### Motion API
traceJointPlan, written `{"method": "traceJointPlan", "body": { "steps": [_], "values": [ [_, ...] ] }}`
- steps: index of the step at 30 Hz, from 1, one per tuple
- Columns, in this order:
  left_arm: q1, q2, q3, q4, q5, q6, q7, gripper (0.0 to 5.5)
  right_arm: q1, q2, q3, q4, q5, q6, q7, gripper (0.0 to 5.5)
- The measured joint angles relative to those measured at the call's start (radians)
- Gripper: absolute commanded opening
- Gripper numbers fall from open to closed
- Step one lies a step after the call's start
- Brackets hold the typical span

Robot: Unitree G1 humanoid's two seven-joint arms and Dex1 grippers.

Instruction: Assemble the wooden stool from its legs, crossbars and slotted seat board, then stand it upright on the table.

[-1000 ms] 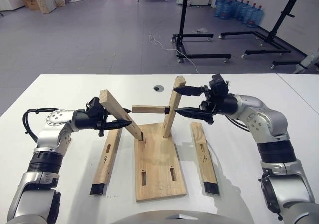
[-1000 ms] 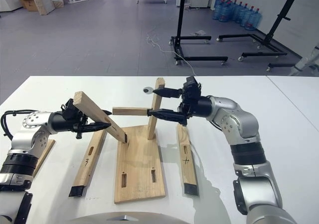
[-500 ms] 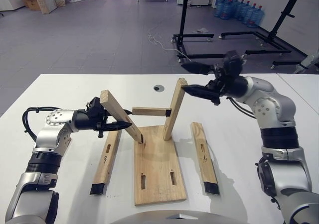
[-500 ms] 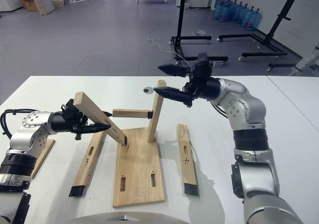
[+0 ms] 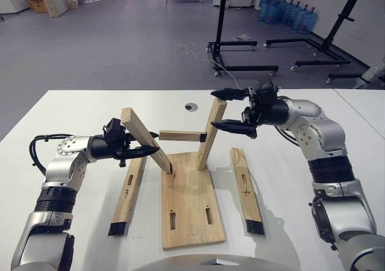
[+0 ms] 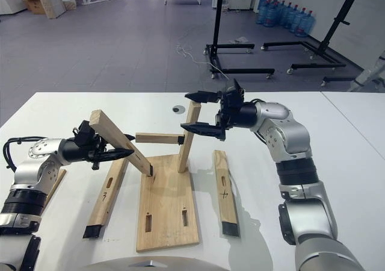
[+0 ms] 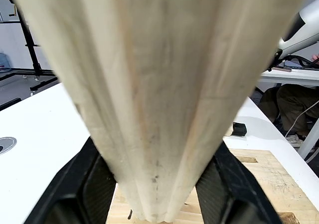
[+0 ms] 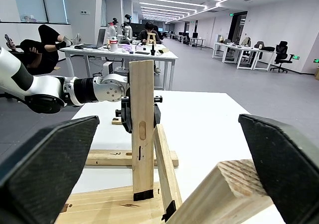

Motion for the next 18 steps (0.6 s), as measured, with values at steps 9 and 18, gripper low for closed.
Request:
{"method": "traceJointPlan", "body": {
  "steps": [9, 18],
  "values": [
    [-0.039, -0.006, -0.013, 0.069, 0.001, 0.008, -0.021, 2.03, 0.005, -0.002, 0.004, -0.014, 0.0, 0.0, -0.001, 5.13],
    [-0.082, -0.013, -0.026, 0.113, 0.004, 0.03, -0.031, 2.03, 0.0, -0.007, 0.027, -0.023, -0.002, -0.012, 0.003, 5.13]
  ]
}}
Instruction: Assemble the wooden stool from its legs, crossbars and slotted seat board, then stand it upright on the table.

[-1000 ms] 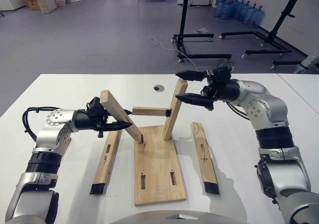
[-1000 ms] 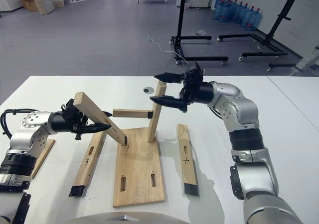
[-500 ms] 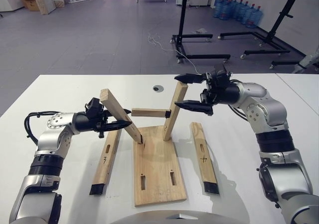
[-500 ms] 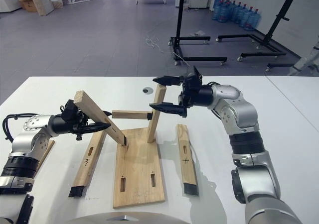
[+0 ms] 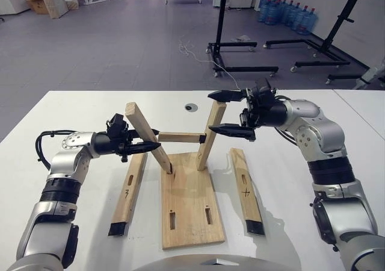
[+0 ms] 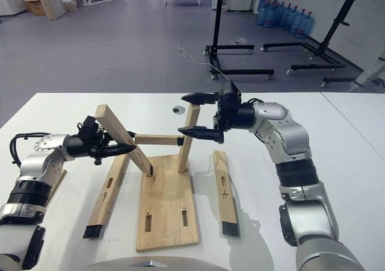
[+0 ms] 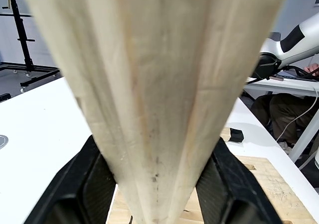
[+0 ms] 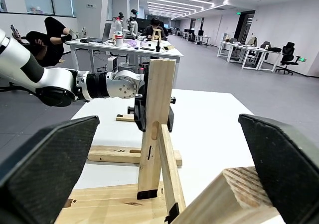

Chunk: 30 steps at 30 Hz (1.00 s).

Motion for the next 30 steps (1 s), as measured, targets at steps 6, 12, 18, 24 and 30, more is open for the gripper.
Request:
{"method": "traceJointPlan", "body": {
  "steps": [6, 12, 18, 24, 30],
  "values": [
    [0.0, 0.001, -0.001, 0.003, 0.001, 0.004, -0.004, 2.03, 0.002, -0.009, 0.007, -0.007, 0.0, -0.01, 0.0, 5.13],
    [-0.02, 0.002, -0.025, 0.02, 0.007, 0.01, -0.004, 2.03, 0.002, -0.01, 0.019, -0.027, -0.021, -0.023, -0.001, 5.13],
    [-0.069, -0.001, -0.058, 0.067, 0.032, 0.025, -0.013, 2.03, -0.014, -0.007, 0.044, -0.025, -0.03, -0.032, 0.008, 5.13],
    [-0.097, -0.005, -0.083, 0.108, 0.058, 0.026, -0.027, 2.03, -0.021, -0.007, 0.054, -0.021, -0.039, -0.046, 0.01, 5.13],
    [-0.12, -0.005, -0.111, 0.125, 0.088, 0.025, -0.034, 2.03, -0.021, -0.006, 0.07, -0.043, -0.054, -0.054, 0.009, 5.13]
  ]
}}
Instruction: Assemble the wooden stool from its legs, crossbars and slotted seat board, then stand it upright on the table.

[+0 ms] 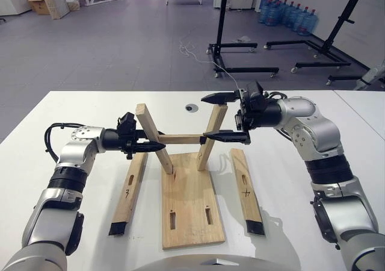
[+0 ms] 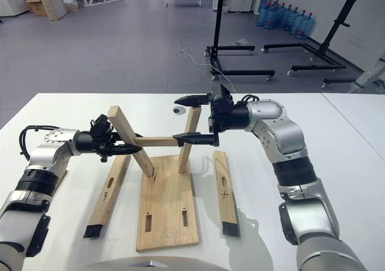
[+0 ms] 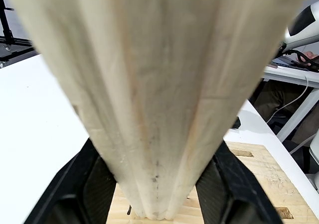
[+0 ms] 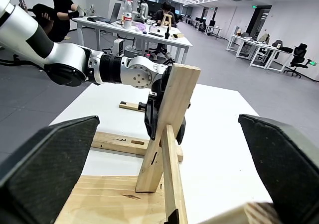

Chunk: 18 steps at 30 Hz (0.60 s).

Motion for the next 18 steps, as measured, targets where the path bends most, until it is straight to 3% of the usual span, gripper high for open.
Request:
{"method": "traceJointPlan", "body": {
  "steps": [5, 11, 13, 18],
  "values": [
    [-0.018, -0.007, -0.011, 0.0, 0.01, -0.003, -0.003, 2.03, 0.006, 0.044, -0.021, -0.07, 0.026, 0.044, -0.074, 5.13],
    [-0.018, -0.009, -0.02, -0.012, 0.02, -0.01, 0.0, 2.03, -0.007, 0.144, -0.07, -0.239, -0.059, -0.03, -0.357, 5.13],
    [-0.015, -0.006, -0.021, -0.019, 0.021, -0.01, 0.0, 2.03, -0.001, 0.161, -0.041, -0.314, -0.174, -0.086, -0.462, 5.13],
    [-0.01, 0.002, -0.025, -0.039, 0.022, -0.008, 0.002, 2.03, 0.054, 0.141, 0.216, -0.34, -0.726, -0.194, -0.711, 5.13]
  ]
}}
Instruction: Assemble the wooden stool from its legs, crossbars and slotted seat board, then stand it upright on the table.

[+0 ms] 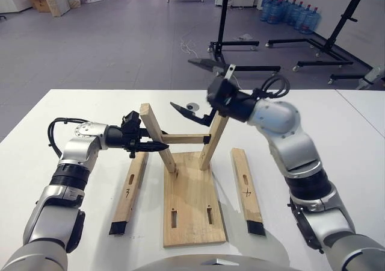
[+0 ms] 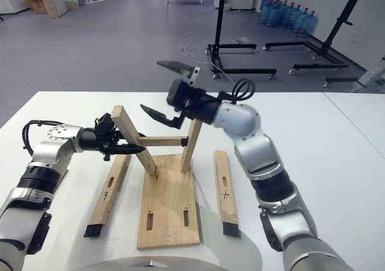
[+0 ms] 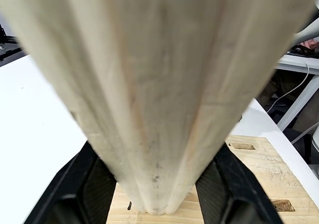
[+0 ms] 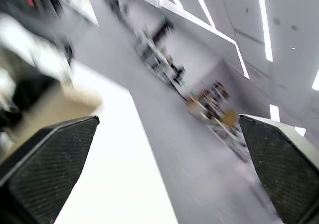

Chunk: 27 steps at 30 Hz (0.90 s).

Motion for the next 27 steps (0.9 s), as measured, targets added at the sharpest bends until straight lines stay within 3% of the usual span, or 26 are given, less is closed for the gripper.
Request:
{"method": "traceJointPlan", "body": {
  "steps": [6, 11, 18, 23, 27],
  "values": [
    [-0.004, 0.009, -0.016, -0.005, 0.006, 0.001, 0.006, 2.03, 0.049, -0.032, 0.186, 0.082, -0.344, -0.046, -0.062, 5.13],
    [-0.011, 0.009, -0.049, -0.006, 0.013, -0.001, 0.022, 2.03, 0.029, -0.054, 0.202, 0.087, -0.353, -0.035, 0.036, 5.13],
    [-0.04, 0.019, -0.092, -0.008, 0.016, -0.012, 0.033, 2.03, 0.027, -0.053, 0.171, 0.122, -0.294, -0.06, 0.037, 5.13],
    [-0.049, 0.021, -0.107, -0.019, 0.011, -0.029, 0.029, 2.03, 0.083, 0.012, 0.018, 0.094, 0.078, -0.036, 0.148, 5.13],
    [-0.06, 0.019, -0.115, -0.014, 0.006, -0.034, 0.031, 2.03, -0.03, 0.019, -0.326, 0.092, 0.551, 0.126, 0.215, 5.13]
  ]
}}
